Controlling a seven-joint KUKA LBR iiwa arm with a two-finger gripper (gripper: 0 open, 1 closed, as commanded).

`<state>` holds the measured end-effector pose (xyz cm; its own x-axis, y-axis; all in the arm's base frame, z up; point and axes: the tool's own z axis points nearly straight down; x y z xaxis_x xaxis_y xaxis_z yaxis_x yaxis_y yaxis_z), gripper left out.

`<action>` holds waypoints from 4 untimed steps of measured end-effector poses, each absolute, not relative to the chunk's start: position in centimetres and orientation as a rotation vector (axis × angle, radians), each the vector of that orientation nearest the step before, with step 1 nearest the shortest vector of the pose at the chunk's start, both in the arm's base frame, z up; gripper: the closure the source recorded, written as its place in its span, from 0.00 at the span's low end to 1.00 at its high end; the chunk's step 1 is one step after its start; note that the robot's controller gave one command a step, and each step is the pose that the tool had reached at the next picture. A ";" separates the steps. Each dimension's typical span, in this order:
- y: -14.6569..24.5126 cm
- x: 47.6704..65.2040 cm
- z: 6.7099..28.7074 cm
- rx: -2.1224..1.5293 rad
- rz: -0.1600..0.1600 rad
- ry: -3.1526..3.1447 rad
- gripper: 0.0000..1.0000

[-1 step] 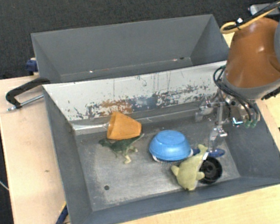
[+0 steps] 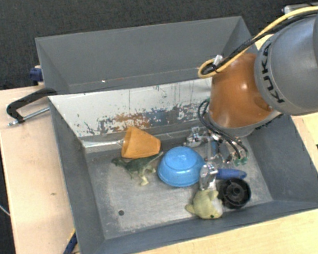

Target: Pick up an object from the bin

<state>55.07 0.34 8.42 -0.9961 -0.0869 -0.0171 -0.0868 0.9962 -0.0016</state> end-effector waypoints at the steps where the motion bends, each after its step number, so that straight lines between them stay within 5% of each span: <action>1: 5.1 53.7 10.2 -0.008 0.004 3.136 0.00; 2: 9.7 53.5 10.7 0.253 0.004 3.128 0.00; 3: 6.5 52.5 7.7 0.511 0.012 3.084 0.00; 4: 6.6 52.8 8.0 0.508 0.007 3.091 0.00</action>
Offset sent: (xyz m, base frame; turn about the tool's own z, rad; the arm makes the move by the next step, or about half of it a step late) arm -0.0148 0.0452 0.0158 0.0844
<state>52.80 6.61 8.05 -0.9473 0.3204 -0.0083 0.3203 0.9473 0.0058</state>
